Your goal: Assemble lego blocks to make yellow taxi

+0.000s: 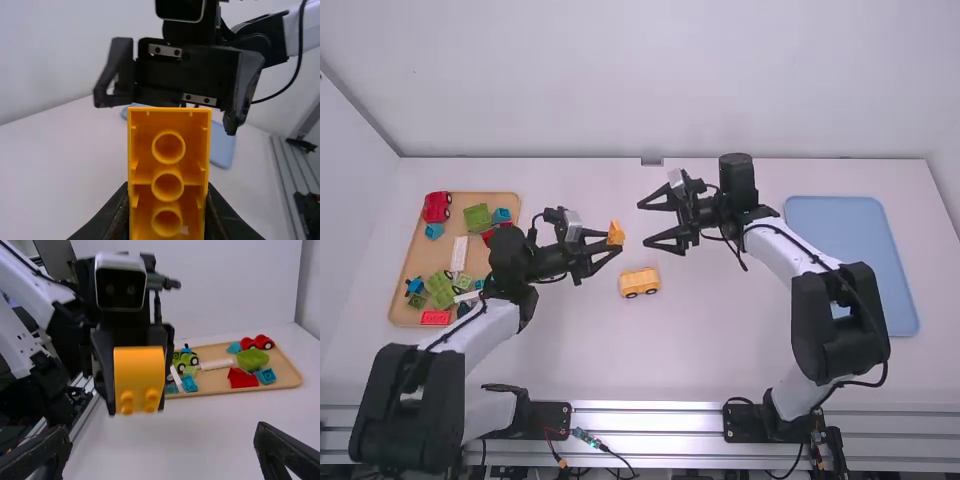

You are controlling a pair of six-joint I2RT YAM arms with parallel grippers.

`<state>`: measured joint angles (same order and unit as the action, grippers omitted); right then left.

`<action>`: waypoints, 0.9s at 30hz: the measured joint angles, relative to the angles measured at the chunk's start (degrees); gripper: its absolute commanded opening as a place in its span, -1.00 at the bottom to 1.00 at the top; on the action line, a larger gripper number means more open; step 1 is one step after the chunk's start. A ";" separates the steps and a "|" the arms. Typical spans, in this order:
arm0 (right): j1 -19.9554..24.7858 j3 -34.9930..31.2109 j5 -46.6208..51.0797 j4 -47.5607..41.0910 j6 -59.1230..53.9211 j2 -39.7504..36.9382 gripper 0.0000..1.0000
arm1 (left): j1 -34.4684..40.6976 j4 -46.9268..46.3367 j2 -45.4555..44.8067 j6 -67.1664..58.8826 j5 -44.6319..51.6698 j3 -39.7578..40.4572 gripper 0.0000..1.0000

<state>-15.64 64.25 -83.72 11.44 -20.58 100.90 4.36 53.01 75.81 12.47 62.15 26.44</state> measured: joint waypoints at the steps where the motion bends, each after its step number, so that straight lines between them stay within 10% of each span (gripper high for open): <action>1: -0.37 0.00 0.15 2.29 3.26 0.00 0.85 | 0.76 2.71 1.79 1.14 0.31 -0.07 -0.96; 11: -2.51 -1.22 4.00 14.08 22.01 0.00 0.77 | 2.19 15.34 13.22 8.94 2.62 4.00 -0.97; 20: -2.08 -12.04 8.98 46.93 41.20 0.00 0.78 | 2.29 21.24 14.95 12.83 2.08 5.33 -0.96; 27: -1.66 -15.93 10.88 56.33 51.28 -0.09 0.77 | 2.47 23.19 14.95 13.75 2.40 5.33 -0.97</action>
<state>-17.30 48.31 -72.84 67.77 30.70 100.82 6.83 76.20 90.76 26.22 64.55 31.77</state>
